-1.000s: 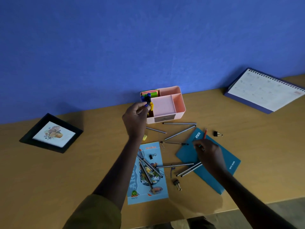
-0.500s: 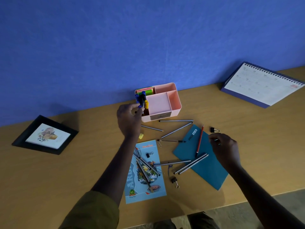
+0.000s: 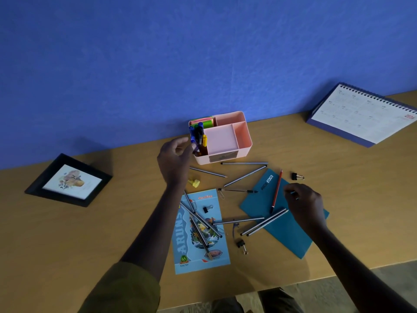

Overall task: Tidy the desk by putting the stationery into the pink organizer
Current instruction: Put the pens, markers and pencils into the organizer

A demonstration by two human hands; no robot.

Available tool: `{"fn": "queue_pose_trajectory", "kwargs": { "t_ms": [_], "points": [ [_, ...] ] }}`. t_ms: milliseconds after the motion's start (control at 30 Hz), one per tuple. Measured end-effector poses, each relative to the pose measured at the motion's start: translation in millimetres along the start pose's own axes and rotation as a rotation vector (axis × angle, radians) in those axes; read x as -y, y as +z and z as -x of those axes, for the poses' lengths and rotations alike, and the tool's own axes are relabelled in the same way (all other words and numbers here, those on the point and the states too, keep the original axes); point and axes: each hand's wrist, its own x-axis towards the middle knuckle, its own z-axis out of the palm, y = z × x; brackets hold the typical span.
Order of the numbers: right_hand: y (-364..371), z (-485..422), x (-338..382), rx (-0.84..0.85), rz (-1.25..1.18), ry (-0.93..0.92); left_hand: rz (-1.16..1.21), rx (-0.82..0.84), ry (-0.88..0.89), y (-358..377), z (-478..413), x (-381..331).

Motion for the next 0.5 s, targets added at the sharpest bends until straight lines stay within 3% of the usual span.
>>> {"fn": "queue_pose_trajectory", "kwargs": {
  "t_ms": [233, 500],
  "points": [
    [8, 9, 5, 0.051, -0.037, -0.013, 0.094, -0.064, -0.175, -27, 25, 17],
    [27, 31, 23, 0.113, -0.050, -0.041, 0.029, -0.070, -0.400, -59, 89, 62]
  ]
}}
